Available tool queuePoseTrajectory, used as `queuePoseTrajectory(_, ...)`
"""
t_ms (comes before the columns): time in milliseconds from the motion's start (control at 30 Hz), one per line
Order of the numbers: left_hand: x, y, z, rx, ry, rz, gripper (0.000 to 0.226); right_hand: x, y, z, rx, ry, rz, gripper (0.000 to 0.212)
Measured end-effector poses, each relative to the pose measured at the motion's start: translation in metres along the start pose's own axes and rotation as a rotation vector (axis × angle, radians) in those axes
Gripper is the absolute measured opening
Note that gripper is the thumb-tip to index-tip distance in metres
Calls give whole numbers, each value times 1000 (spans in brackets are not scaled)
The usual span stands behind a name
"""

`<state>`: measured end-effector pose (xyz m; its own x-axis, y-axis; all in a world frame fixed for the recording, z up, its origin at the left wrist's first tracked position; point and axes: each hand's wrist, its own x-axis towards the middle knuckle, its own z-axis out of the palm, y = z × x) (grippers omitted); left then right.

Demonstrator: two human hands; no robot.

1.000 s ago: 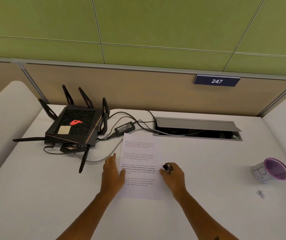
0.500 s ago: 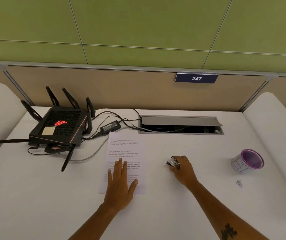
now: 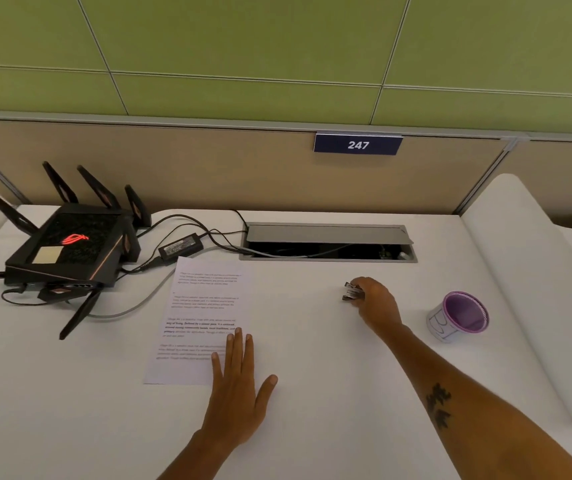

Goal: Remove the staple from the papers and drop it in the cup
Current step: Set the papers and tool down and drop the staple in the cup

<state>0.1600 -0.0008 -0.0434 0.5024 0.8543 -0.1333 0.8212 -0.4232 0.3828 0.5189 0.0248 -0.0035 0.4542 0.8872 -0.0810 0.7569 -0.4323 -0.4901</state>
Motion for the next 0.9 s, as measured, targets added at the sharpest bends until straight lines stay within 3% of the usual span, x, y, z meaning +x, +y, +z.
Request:
queuePoseTrajectory(633, -14, 24, 13, 7, -42, -53, 89, 42, 24, -16, -77, -38, -136, 43)
queuePoseTrajectory(900, -14, 46, 7, 30, -65, -36, 95, 0, 23, -6, -53, 58, -179, 66)
